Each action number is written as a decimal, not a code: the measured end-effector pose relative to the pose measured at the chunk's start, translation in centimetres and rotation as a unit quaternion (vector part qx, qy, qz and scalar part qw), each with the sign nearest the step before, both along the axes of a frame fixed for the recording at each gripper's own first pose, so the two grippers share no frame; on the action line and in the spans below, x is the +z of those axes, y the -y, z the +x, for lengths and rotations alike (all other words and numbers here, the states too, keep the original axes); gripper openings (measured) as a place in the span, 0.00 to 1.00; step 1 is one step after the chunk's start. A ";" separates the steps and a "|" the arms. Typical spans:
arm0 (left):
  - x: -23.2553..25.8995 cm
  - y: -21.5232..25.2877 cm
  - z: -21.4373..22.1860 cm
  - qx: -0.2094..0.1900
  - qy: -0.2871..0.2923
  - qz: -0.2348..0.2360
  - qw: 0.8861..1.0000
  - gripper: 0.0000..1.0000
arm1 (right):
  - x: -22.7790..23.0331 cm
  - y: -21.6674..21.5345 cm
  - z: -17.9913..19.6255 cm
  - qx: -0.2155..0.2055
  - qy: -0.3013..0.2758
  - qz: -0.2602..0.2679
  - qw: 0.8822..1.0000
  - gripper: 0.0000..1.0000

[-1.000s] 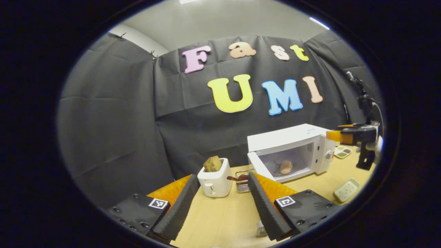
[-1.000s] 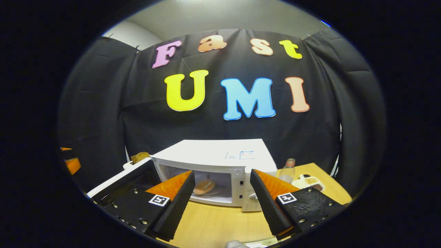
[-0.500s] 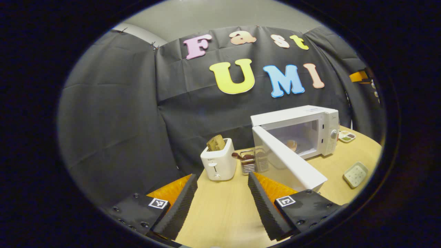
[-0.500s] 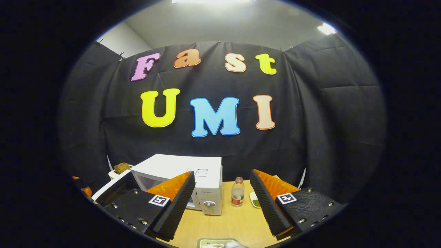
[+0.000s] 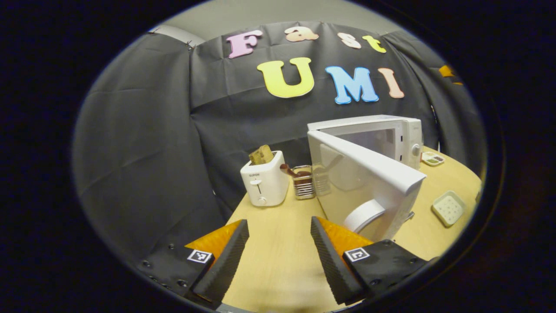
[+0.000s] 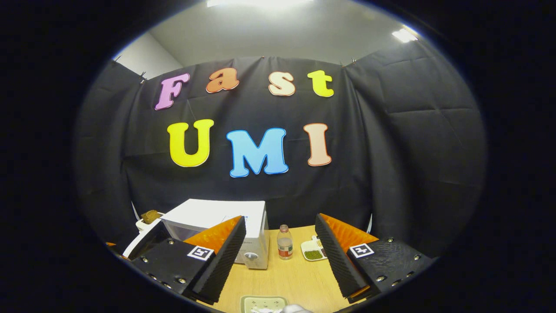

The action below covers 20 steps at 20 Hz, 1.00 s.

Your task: Open the microwave oven with the left hand, put the food in, and close the microwave oven.

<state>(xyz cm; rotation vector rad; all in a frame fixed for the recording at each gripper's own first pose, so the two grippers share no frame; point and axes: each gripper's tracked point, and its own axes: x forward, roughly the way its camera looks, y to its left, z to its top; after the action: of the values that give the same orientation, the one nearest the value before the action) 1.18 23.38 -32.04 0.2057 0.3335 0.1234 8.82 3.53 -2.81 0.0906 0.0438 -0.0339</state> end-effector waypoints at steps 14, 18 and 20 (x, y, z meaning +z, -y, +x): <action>-2.0 20.5 5.1 -0.102 -0.019 -0.019 0.994 0.95 | -3.1 11.6 -0.4 -0.024 -0.057 -0.003 0.998 0.98; -2.2 25.2 8.4 -0.129 -0.011 -0.026 0.991 0.95 | -3.8 14.1 -0.6 -0.039 -0.067 -0.005 0.997 0.93; -2.4 26.8 10.3 -0.139 -0.015 -0.031 0.990 0.94 | -4.1 15.0 -0.7 -0.049 -0.070 -0.010 0.996 0.98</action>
<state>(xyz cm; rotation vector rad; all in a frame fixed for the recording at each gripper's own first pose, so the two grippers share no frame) 11.50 -3.37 -34.44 0.1917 0.3353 -0.1648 8.08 -11.51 -6.93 0.0711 0.1800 -0.1384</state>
